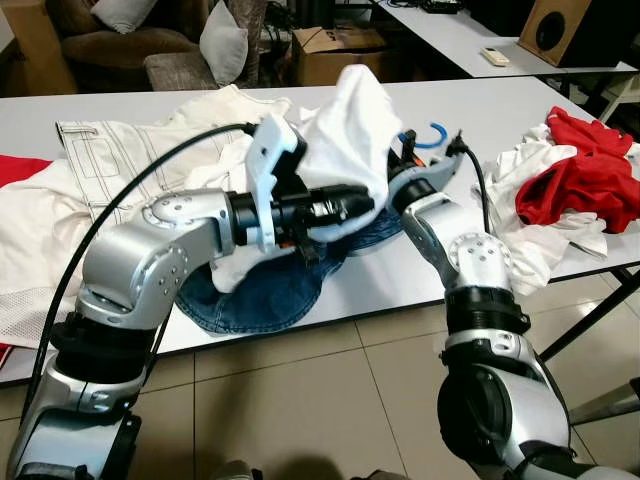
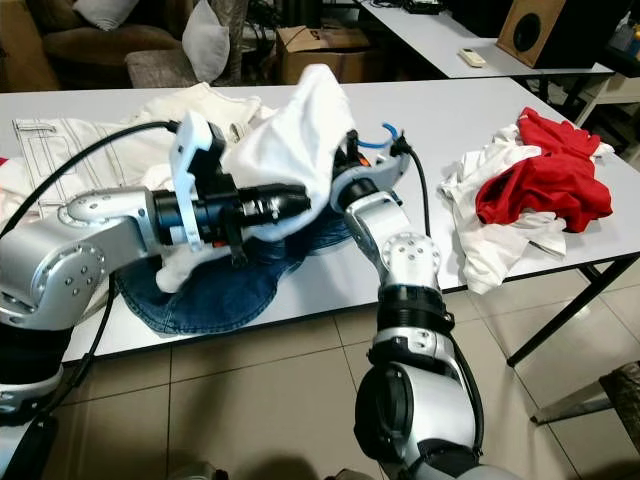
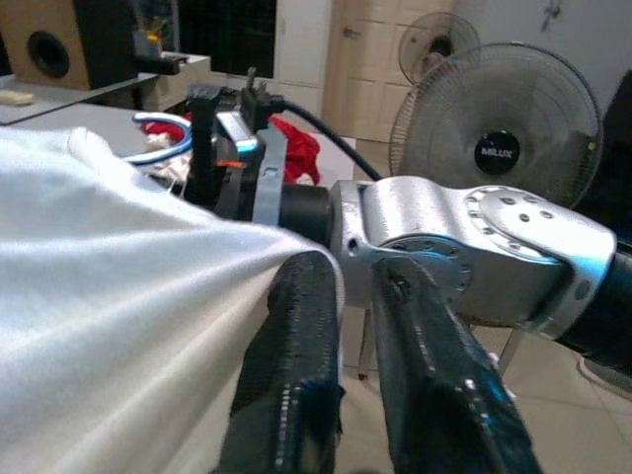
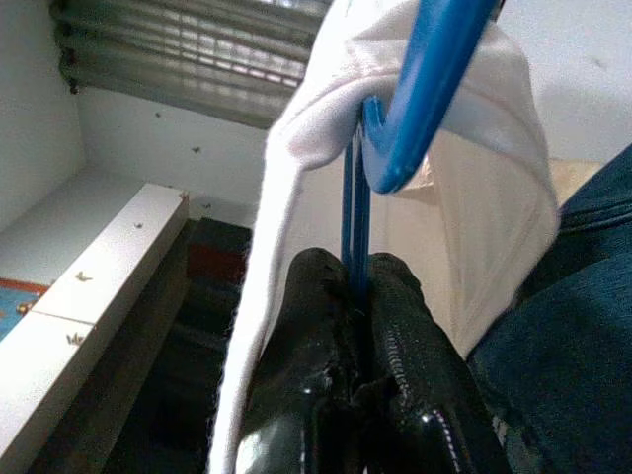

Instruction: Hang hanger

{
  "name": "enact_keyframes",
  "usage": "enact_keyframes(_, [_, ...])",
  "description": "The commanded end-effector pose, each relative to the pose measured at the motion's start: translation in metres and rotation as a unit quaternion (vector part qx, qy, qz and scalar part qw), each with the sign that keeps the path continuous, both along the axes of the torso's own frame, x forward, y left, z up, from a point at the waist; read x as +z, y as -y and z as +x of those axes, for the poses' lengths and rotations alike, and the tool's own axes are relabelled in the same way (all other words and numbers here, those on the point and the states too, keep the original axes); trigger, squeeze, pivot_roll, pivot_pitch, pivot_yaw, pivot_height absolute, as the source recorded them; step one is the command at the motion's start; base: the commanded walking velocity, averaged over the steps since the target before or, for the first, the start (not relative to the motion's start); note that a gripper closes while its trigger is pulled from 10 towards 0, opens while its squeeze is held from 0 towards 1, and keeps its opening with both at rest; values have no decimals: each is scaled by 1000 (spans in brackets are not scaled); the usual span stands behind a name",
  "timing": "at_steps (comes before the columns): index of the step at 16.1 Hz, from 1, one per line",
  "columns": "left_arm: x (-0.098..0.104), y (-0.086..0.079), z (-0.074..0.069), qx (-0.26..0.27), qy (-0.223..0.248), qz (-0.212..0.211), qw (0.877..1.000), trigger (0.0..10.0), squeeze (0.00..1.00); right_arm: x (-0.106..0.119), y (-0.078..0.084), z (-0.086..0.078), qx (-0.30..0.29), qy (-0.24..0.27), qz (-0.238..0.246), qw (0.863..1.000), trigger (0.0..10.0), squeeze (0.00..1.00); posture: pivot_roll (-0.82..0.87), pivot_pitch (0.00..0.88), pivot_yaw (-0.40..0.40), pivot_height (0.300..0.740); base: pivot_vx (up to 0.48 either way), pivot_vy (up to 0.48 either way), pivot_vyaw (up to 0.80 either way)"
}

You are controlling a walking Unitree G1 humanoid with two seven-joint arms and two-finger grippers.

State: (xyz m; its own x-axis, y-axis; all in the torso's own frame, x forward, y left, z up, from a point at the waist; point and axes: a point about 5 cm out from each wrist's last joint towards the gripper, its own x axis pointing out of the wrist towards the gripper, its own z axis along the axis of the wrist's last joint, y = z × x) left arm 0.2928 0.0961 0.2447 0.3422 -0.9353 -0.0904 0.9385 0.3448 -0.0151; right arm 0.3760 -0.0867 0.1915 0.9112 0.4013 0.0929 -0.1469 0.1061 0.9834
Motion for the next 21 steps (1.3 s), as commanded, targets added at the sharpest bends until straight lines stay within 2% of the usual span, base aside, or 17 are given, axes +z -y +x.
enact_keyframes(1, [3,4,-7,-26,13,12,1000,10000,1000,-6,-14,-6,13,-13,30,999,10000,0,-75,0,-33,740,0,0,0])
enact_keyframes(3, [4,5,-16,-57,15,32,998,10000,1000,-6,-9,-5,7,-14,28,999,10000,0,-70,0,-34,740,0,0,0])
enact_keyframes(6, [2,-2,-19,-48,23,46,998,10000,1000,-10,-8,-7,4,-12,19,1000,10000,0,-67,0,-41,740,0,0,0])
enact_keyframes(7, [4,-11,-13,-9,32,36,999,10000,1000,-11,-5,-9,4,6,-3,1000,10000,0,-67,0,-41,740,0,0,0])
enact_keyframes(8, [6,-20,-4,48,46,25,997,10000,1000,-11,2,-12,2,17,0,1000,10000,0,-60,0,-30,740,0,0,0])
enact_keyframes(9, [7,-27,1,79,54,23,995,10000,1000,-10,6,-15,5,32,0,999,10000,0,-58,0,-29,740,0,0,0])
enact_keyframes(10, [7,-55,4,163,62,9,985,10000,1000,-9,19,-30,18,88,-7,996,10000,0,-64,0,-28,740,0,0,650])
enact_keyframes(11, [7,-60,4,177,62,4,982,10000,1000,-9,20,-33,20,96,-8,995,10000,0,-64,0,-28,740,0,0,800])
enact_keyframes(12, [3,-77,2,229,53,-15,972,10000,1000,-10,27,-45,27,123,-17,992,10000,0,-74,0,-26,740,0,0,800])
enact_keyframes(13, [-7,-93,-1,287,38,-21,957,10000,949,-10,37,-60,32,155,-22,987,10000,0,-76,0,-24,740,0,0,800])
enact_keyframes(14, [-17,-103,-5,327,16,-25,944,10000,855,-9,46,-72,35,182,-24,982,10000,0,-74,0,-20,740,0,0,800])
enact_keyframes(15, [-30,-112,-10,361,-3,-38,932,10000,690,-6,56,-86,34,211,-16,977,10000,0,-68,0,-19,740,0,0,794])
enact_keyframes(16, [-40,-118,-17,384,-15,-64,921,10000,0,-6,63,-102,43,240,-26,970,10000,0,-68,0,-28,740,0,0,781])
enact_keyframes(17, [-47,-120,-23,399,-26,-72,914,10000,0,-7,65,-112,54,247,-33,967,10000,0,-74,1,-31,740,0,0,775])
enact_keyframes(18, [-49,-119,-29,399,-25,-67,914,10000,0,-8,66,-117,61,250,-40,965,10000,0,-80,0,-34,740,0,0,769])
enact_keyframes(19, [-54,-112,-44,382,-23,-46,923,10000,0,-9,67,-133,85,259,-66,960,10000,0,-76,0,-46,740,0,0,775])
enact_keyframes(21, [-59,-106,-52,369,-29,-36,928,10000,0,-8,68,-143,96,263,-79,957,10000,0,-70,11,-48,740,0,0,772])
